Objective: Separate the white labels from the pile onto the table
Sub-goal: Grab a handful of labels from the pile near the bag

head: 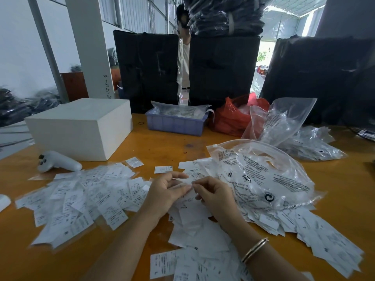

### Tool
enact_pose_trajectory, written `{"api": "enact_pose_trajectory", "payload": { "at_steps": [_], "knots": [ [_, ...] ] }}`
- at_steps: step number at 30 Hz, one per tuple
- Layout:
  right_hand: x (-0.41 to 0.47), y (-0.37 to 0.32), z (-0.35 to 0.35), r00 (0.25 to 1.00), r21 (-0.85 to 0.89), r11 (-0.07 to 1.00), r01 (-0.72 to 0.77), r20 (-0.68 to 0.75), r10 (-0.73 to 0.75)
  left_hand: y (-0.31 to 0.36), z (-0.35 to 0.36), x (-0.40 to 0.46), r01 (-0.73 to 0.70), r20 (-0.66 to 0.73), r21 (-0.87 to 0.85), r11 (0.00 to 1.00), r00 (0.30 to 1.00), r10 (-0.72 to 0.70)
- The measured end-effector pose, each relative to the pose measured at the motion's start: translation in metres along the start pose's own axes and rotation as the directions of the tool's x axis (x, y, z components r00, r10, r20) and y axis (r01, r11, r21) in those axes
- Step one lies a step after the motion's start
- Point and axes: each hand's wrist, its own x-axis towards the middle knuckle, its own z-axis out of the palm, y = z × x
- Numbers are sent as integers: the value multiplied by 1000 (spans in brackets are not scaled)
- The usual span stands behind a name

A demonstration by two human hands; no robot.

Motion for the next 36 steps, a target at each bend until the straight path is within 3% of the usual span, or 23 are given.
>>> {"api": "enact_pose_trajectory", "payload": {
  "at_steps": [8,11,14,17,19,22,25,29,32,36],
  "knots": [
    [-2,-3,0,998,-72,997,-3,63,8,-1,-4,1,-42,20,65,997,999,41],
    [0,-9,-5,1000,36,999,15,-26,-14,2,-11,4,-74,-194,77,994,977,88],
    [8,-18,-18,982,82,995,57,-186,-41,0,-25,9,-84,-446,261,962,873,197],
    [18,-28,-37,930,75,989,124,-355,-89,-7,-36,11,-11,-524,417,909,814,250],
    [26,-33,-51,881,25,988,155,-456,-127,-12,-38,12,72,-505,533,843,826,249],
    [40,-35,-73,815,-127,984,124,-553,-174,-17,-41,11,256,-496,702,664,845,199],
    [56,-26,-95,826,-374,927,-29,-531,-188,-16,-42,10,270,-495,750,603,834,242],
    [68,-3,-118,930,-703,668,-244,-364,-44,-13,-34,11,57,-387,788,613,820,422],
    [67,13,-119,965,-854,450,-262,-229,129,-8,-23,8,-198,-177,786,585,835,520],
    [61,17,-110,965,-903,356,-240,-182,190,-12,-10,4,-423,113,718,553,855,506]
  ]
}}
